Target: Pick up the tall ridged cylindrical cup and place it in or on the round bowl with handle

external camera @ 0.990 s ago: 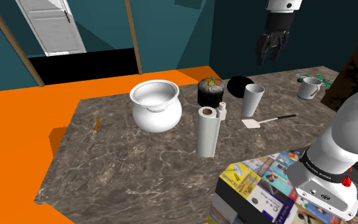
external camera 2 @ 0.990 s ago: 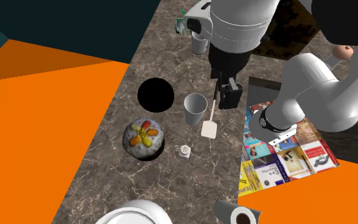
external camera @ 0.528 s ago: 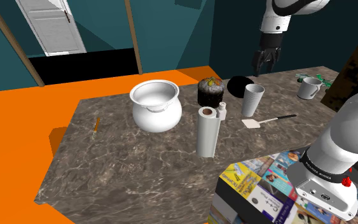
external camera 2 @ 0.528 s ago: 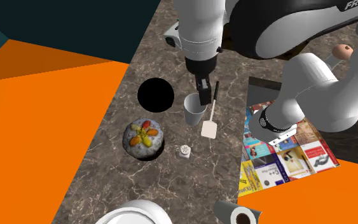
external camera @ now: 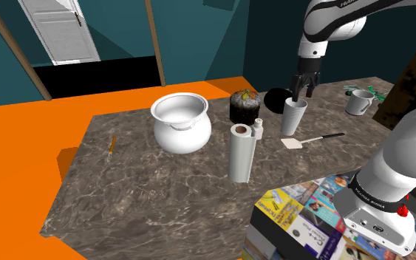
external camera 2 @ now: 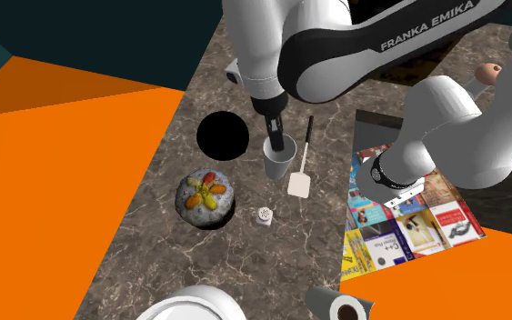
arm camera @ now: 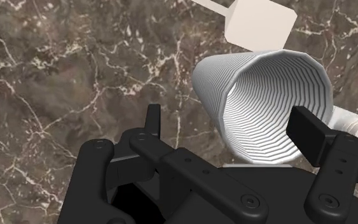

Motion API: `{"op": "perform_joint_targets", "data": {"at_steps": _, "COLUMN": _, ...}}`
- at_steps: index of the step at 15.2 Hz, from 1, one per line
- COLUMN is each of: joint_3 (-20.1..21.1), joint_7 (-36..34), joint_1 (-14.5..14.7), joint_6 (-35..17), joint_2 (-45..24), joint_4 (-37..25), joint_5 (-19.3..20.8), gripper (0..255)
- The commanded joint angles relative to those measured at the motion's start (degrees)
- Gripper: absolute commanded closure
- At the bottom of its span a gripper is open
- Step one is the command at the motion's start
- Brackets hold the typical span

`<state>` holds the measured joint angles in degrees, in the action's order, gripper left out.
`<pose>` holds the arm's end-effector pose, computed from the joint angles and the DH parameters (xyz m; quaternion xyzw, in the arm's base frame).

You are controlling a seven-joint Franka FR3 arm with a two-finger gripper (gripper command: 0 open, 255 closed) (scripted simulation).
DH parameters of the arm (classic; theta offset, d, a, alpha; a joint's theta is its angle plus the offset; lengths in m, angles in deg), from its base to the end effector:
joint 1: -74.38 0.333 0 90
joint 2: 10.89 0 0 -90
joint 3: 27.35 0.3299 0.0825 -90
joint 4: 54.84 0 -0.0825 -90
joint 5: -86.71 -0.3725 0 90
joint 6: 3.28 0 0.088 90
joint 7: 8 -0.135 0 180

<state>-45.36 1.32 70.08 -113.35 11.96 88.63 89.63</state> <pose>0.3443 -0.1452 0.3940 -0.9908 0.0839 0.0867 0.0617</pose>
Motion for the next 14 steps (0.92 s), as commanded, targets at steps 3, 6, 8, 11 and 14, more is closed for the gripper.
{"op": "perform_joint_targets", "data": {"at_steps": 3, "joint_3": -0.3, "joint_7": 0.24, "joint_1": -0.02, "joint_6": -3.44, "joint_2": -0.83, "joint_4": 2.68, "joint_5": 0.0, "gripper": 0}}
{"op": "perform_joint_targets", "data": {"at_steps": 6, "joint_3": -0.38, "joint_7": 0.3, "joint_1": 0.0, "joint_6": -4.78, "joint_2": -1.19, "joint_4": 3.66, "joint_5": -0.03, "gripper": 0}}
{"op": "perform_joint_targets", "data": {"at_steps": 8, "joint_3": -0.38, "joint_7": 0.3, "joint_1": 0.0, "joint_6": -4.78, "joint_2": -1.19, "joint_4": 3.66, "joint_5": -0.03, "gripper": 0}}
{"op": "perform_joint_targets", "data": {"at_steps": 11, "joint_3": -0.38, "joint_7": 0.3, "joint_1": 0.0, "joint_6": -4.78, "joint_2": -1.19, "joint_4": 3.66, "joint_5": -0.03, "gripper": 0}}
{"op": "perform_joint_targets", "data": {"at_steps": 14, "joint_3": -0.38, "joint_7": 0.3, "joint_1": 0.0, "joint_6": -4.78, "joint_2": -1.19, "joint_4": 3.66, "joint_5": -0.03, "gripper": 255}}
